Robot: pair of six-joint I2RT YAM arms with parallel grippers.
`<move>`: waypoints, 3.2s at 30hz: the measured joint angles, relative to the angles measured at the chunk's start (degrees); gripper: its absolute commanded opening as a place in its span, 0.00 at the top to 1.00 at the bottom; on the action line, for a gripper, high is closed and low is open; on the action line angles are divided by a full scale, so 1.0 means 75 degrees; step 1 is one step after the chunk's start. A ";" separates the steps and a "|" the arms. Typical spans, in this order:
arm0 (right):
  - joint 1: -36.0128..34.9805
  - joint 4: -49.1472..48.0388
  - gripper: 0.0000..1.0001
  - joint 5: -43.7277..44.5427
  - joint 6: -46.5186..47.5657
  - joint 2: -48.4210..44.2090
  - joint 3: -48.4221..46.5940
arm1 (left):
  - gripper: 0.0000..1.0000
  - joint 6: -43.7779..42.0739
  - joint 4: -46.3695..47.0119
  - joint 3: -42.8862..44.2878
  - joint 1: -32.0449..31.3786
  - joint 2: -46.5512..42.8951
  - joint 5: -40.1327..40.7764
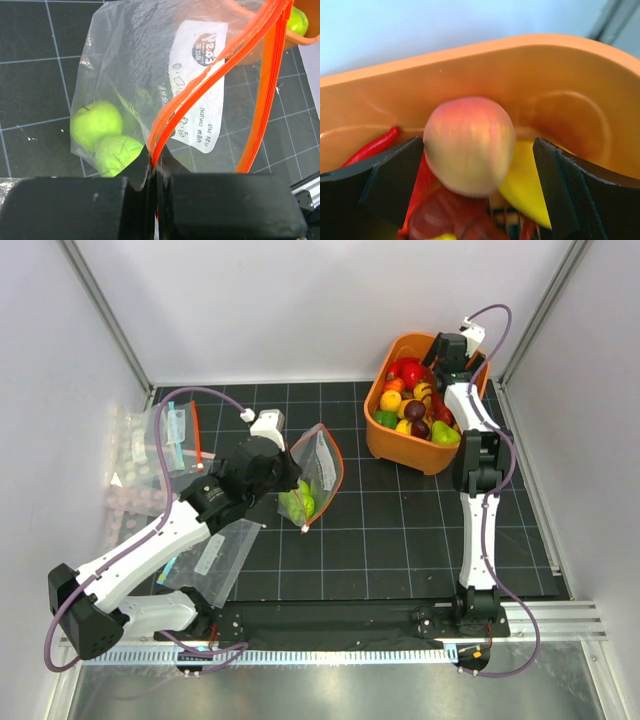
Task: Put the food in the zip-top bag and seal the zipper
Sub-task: Pick up the fake fruit from the bin, then place the fake fruit in the zipper food storage bag.
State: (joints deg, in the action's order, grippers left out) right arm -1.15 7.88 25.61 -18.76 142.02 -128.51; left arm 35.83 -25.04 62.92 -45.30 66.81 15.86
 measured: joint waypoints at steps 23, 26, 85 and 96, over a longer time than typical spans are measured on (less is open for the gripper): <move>0.0393 -0.1801 0.53 -0.1067 -0.0117 -0.1868 0.3031 | 1.00 0.0000 0.0108 0.0000 -0.0003 0.0385 -0.0166; 0.0323 -0.2011 0.54 -0.1227 -0.0201 -0.3042 0.4159 | 1.00 -0.0006 0.0111 0.0000 -0.0003 0.0391 -0.0178; -0.7038 -0.2314 0.64 0.0070 0.0455 -1.1004 1.1045 | 1.00 -0.0376 0.1003 -0.0009 -0.0012 0.0090 -0.3127; -0.7038 -0.1760 0.64 0.0621 0.0460 -1.1322 1.0914 | 1.00 -0.0213 0.0903 0.0166 -0.0015 0.0653 -0.3060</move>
State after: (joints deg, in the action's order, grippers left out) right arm -53.93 -5.32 30.26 -15.31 57.10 -46.65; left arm 34.24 -18.26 64.16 -45.41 71.70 -7.09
